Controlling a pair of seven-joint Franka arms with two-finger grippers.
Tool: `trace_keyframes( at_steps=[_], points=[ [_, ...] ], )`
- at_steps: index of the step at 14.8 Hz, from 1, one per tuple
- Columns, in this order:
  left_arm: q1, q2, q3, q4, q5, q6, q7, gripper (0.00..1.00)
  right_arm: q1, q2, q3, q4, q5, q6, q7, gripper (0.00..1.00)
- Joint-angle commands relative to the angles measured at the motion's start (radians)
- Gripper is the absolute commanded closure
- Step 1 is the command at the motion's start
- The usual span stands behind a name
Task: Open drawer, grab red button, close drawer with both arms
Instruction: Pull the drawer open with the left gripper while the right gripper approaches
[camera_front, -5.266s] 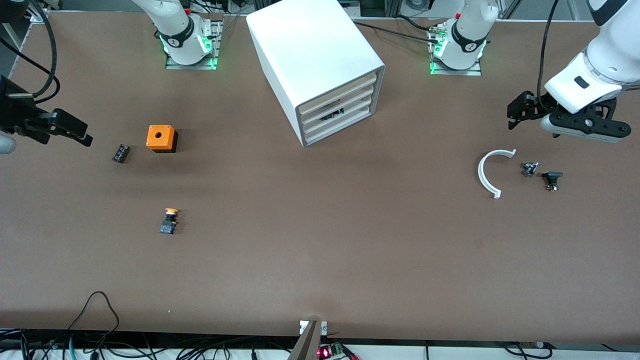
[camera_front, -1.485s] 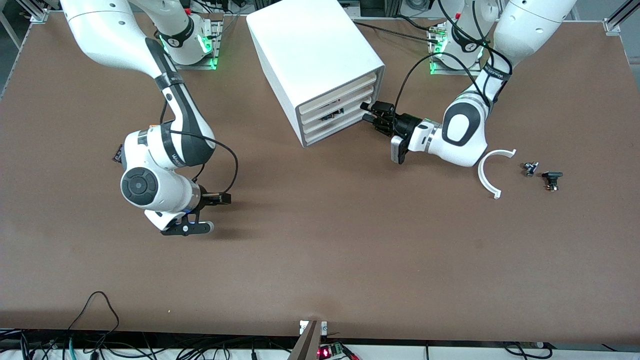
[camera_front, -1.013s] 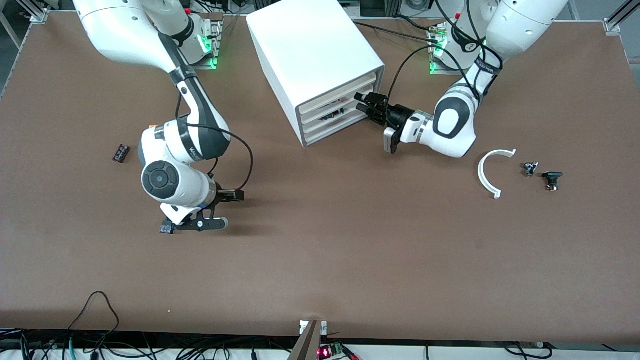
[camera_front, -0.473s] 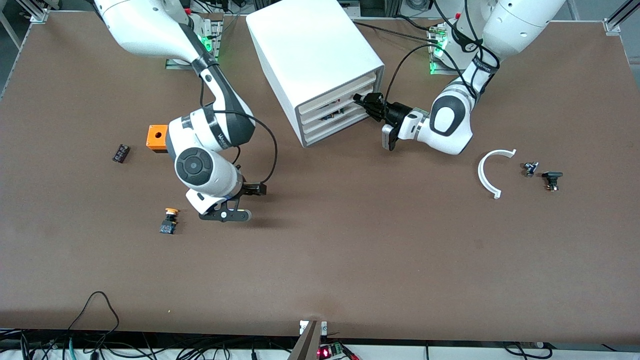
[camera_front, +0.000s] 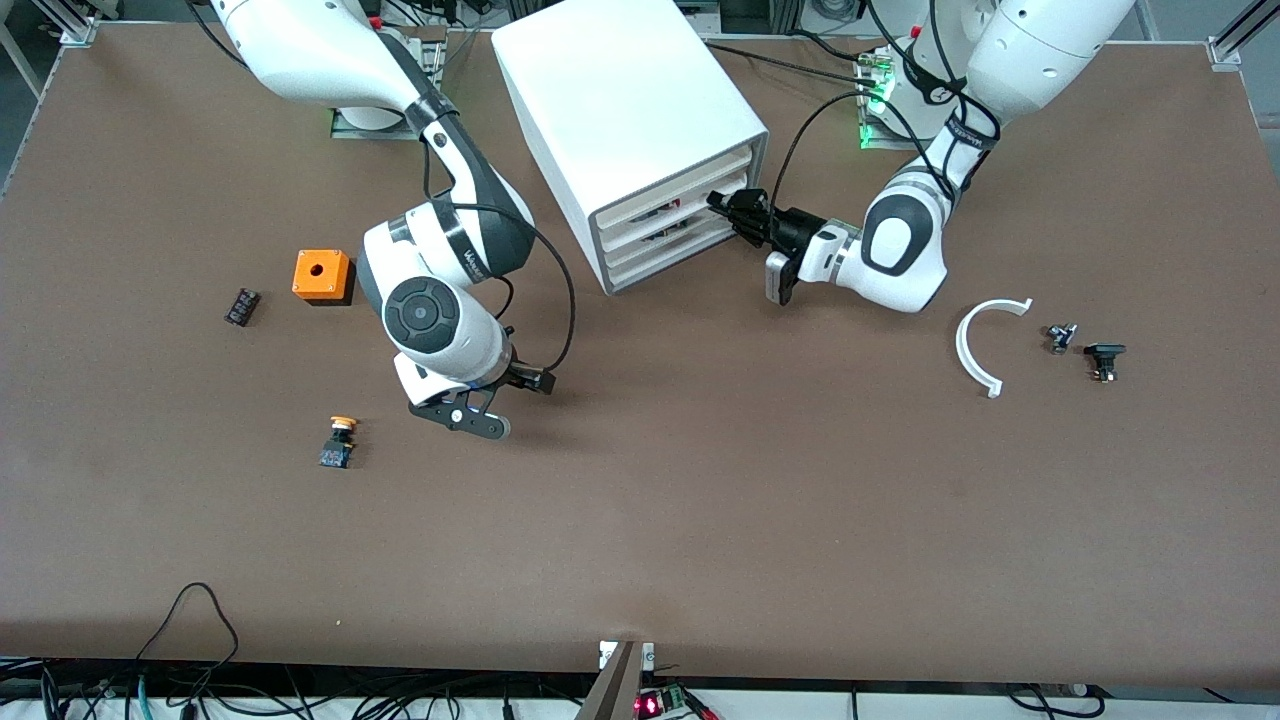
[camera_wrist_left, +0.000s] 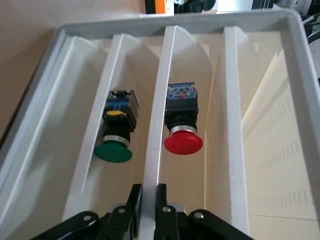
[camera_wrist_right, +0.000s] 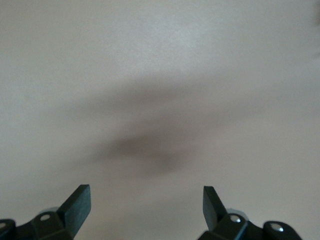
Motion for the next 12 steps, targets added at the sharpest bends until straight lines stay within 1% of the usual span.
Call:
trace_keyframes(
  at_steps=[1,2,4,7,10,11,12],
  points=[
    [0.060,0.022,0.015,0.119,0.116,0.021,-0.081,1.00,0.026,0.005,-0.006,0.045,0.002,-0.012,0.189,0.01],
    [0.075,0.030,0.018,0.159,0.182,0.021,-0.120,1.00,0.029,0.005,-0.006,0.053,0.002,-0.013,0.228,0.01],
    [0.087,0.058,0.019,0.227,0.260,0.021,-0.200,1.00,0.041,0.005,-0.006,0.059,0.004,-0.016,0.315,0.01],
    [0.097,0.110,0.049,0.302,0.294,0.019,-0.210,1.00,0.069,0.005,-0.004,0.089,0.004,-0.016,0.467,0.01],
    [0.098,0.125,0.055,0.331,0.299,0.019,-0.211,1.00,0.105,-0.002,-0.004,0.120,0.005,-0.018,0.589,0.01],
    [0.100,0.125,0.056,0.331,0.299,0.019,-0.210,0.90,0.119,-0.002,-0.006,0.134,0.004,-0.016,0.619,0.01],
    [0.103,0.125,0.055,0.331,0.299,0.019,-0.210,0.10,0.136,-0.002,-0.006,0.154,0.004,-0.016,0.650,0.01]
  ],
)
